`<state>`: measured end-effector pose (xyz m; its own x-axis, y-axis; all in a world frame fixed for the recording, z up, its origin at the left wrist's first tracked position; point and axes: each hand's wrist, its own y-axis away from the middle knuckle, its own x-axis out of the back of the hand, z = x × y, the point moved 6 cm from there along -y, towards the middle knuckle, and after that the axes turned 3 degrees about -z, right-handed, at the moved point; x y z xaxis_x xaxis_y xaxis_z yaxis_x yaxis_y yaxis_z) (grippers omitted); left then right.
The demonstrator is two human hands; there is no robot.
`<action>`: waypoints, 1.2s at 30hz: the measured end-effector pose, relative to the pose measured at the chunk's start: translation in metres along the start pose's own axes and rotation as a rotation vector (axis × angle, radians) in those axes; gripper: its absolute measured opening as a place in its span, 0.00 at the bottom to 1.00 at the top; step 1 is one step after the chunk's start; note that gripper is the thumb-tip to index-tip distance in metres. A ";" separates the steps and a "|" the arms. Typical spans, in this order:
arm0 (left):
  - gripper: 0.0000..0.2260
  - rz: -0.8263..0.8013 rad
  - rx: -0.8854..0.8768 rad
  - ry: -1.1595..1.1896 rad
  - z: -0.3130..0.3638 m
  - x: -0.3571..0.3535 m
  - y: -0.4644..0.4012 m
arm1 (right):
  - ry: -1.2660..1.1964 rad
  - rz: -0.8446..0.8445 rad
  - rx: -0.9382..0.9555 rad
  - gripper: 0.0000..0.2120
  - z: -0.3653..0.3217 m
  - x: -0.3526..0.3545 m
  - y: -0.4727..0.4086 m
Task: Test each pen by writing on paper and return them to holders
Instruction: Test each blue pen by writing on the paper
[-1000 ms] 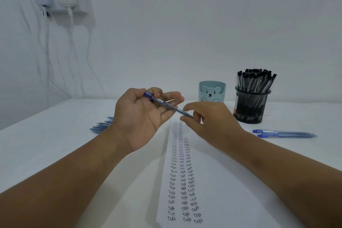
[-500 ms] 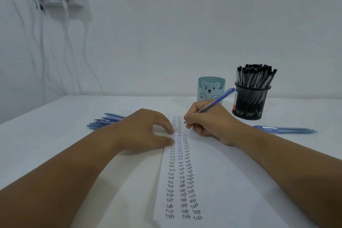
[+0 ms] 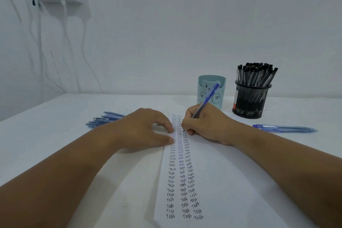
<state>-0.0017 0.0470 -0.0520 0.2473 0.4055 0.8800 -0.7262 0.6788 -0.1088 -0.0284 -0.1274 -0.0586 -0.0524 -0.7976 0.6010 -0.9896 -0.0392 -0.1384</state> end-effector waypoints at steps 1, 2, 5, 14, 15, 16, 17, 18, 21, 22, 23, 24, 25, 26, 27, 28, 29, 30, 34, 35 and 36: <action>0.10 0.000 0.000 -0.002 0.000 0.000 0.000 | 0.018 0.004 0.005 0.07 0.000 0.000 0.000; 0.10 0.000 -0.001 -0.002 0.000 0.000 0.000 | 0.033 0.009 0.012 0.08 -0.001 0.000 0.001; 0.10 -0.003 -0.010 0.002 0.001 0.000 0.000 | 0.067 0.008 0.033 0.09 -0.005 0.000 0.002; 0.09 0.007 -0.004 0.004 0.000 0.000 0.000 | 0.056 0.010 0.039 0.08 -0.004 -0.001 0.002; 0.09 0.005 -0.003 0.007 0.000 0.000 0.000 | 0.066 0.005 0.042 0.08 -0.005 -0.001 0.002; 0.10 0.002 -0.002 0.006 0.000 0.000 0.000 | 0.079 0.005 0.046 0.08 -0.005 -0.001 0.002; 0.10 -0.001 0.000 0.005 0.001 0.000 0.000 | 0.093 0.010 0.047 0.08 -0.006 -0.001 0.002; 0.09 -0.004 0.004 0.004 0.002 0.000 0.000 | 0.104 0.016 0.046 0.08 -0.006 -0.001 0.002; 0.10 -0.003 0.015 -0.003 0.002 0.000 0.001 | 0.094 0.020 0.036 0.08 -0.004 -0.001 0.002; 0.10 -0.003 0.015 -0.002 0.003 0.000 0.001 | 0.081 0.020 0.032 0.08 -0.004 0.000 0.002; 0.10 -0.005 0.014 -0.002 0.003 0.000 0.001 | 0.074 0.022 0.029 0.08 -0.003 0.000 0.002; 0.10 -0.007 0.013 -0.004 0.003 0.001 0.001 | 0.076 0.023 0.029 0.08 -0.003 0.001 0.002; 0.10 -0.009 0.014 -0.006 0.003 0.001 0.001 | 0.084 0.024 0.033 0.08 -0.004 0.000 0.002; 0.10 -0.009 0.015 -0.006 0.003 0.001 0.001 | 0.093 0.026 0.037 0.08 -0.004 0.000 0.002; 0.10 -0.008 0.017 -0.005 0.004 0.000 0.001 | 0.100 0.029 0.041 0.09 -0.004 0.000 0.002; 0.10 -0.006 0.019 -0.005 0.004 0.000 0.001 | 0.104 0.032 0.043 0.09 -0.005 0.001 0.002; 0.10 -0.006 0.021 -0.003 0.004 0.000 0.001 | 0.109 0.033 0.041 0.09 -0.005 0.001 0.002; 0.10 -0.007 0.023 0.001 0.004 0.001 0.002 | 0.114 0.031 0.041 0.09 -0.005 0.001 0.002; 0.10 -0.015 0.025 -0.005 0.004 0.001 0.002 | 0.117 0.027 0.045 0.10 -0.005 0.000 0.002; 0.10 -0.014 0.025 -0.009 0.004 0.001 0.002 | 0.118 0.036 0.045 0.10 -0.005 0.001 0.001; 0.10 -0.015 0.026 -0.011 0.004 0.001 0.002 | 0.119 0.044 0.045 0.10 -0.004 0.002 0.001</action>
<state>-0.0050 0.0463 -0.0498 0.2518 0.3887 0.8863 -0.7387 0.6688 -0.0835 -0.0305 -0.1262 -0.0545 -0.1138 -0.7223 0.6822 -0.9792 -0.0345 -0.1999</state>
